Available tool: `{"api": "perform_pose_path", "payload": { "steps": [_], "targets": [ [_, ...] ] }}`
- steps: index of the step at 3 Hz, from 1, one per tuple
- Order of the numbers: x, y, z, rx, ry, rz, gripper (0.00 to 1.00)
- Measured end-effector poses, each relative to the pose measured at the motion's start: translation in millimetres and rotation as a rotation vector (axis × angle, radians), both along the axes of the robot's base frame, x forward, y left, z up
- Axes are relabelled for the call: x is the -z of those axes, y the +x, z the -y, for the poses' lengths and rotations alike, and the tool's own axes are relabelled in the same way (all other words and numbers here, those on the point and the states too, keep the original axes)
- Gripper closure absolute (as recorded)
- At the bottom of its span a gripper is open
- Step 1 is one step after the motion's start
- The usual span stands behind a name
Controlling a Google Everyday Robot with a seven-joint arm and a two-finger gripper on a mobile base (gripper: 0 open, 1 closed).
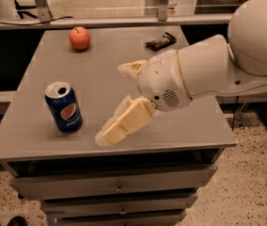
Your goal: Pick pepsi can
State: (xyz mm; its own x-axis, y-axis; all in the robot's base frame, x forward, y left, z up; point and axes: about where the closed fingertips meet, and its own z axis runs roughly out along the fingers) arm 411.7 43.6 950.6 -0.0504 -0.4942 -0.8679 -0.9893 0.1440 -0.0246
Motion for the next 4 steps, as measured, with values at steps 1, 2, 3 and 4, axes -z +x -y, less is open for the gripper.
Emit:
{"api": "perform_pose_path", "payload": {
  "steps": [1,2,3,4],
  "targets": [
    [3.8,1.9,-10.8,-0.008,0.046,0.033,0.00],
    [17.4,12.3,-35.3,-0.033,0.100,0.111,0.00],
    [33.5,27.7,-54.8,-0.037,0.156,0.156,0.00],
    [48.9,41.1,-78.0,-0.045,0.203,0.174,0.00]
  ]
}}
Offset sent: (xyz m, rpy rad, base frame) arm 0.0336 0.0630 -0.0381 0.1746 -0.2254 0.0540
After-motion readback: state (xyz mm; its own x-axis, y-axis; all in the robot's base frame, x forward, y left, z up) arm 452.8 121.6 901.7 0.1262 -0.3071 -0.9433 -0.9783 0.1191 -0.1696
